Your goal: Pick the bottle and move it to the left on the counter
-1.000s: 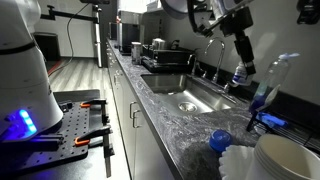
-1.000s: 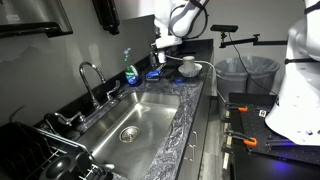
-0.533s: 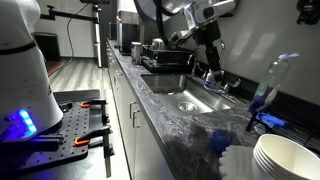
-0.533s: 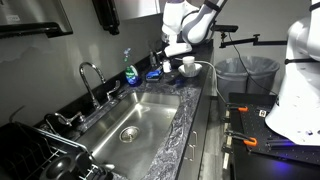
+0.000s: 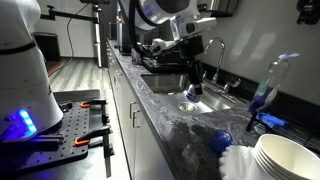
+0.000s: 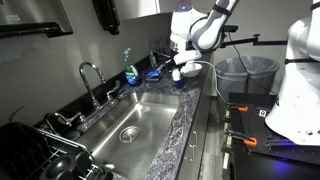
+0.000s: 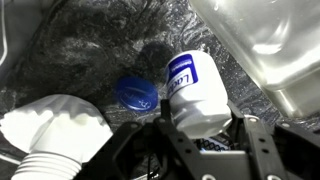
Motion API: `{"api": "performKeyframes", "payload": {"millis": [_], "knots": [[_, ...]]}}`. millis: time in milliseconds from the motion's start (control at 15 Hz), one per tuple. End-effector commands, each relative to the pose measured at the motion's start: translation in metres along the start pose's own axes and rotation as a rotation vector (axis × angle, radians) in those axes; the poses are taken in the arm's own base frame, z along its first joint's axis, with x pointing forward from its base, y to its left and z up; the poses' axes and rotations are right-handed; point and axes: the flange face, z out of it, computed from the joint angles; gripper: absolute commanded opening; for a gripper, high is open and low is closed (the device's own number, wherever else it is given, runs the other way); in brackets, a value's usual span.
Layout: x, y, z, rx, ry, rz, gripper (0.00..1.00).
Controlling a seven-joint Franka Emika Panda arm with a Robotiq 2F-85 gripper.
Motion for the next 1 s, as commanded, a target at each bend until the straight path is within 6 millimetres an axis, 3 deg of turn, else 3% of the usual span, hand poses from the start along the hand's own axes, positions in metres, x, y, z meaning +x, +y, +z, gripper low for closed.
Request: {"api": "performKeyframes", "payload": {"millis": [0, 533, 933], "knots": [[-0.005, 0.007, 0.01, -0.021, 0.001, 0.037, 0.28], [-0.019, 0.012, 0.063, -0.059, 0.009, 0.113, 0.28], [-0.011, 0.007, 0.083, -0.023, 0.092, 0.16, 0.28]]}}
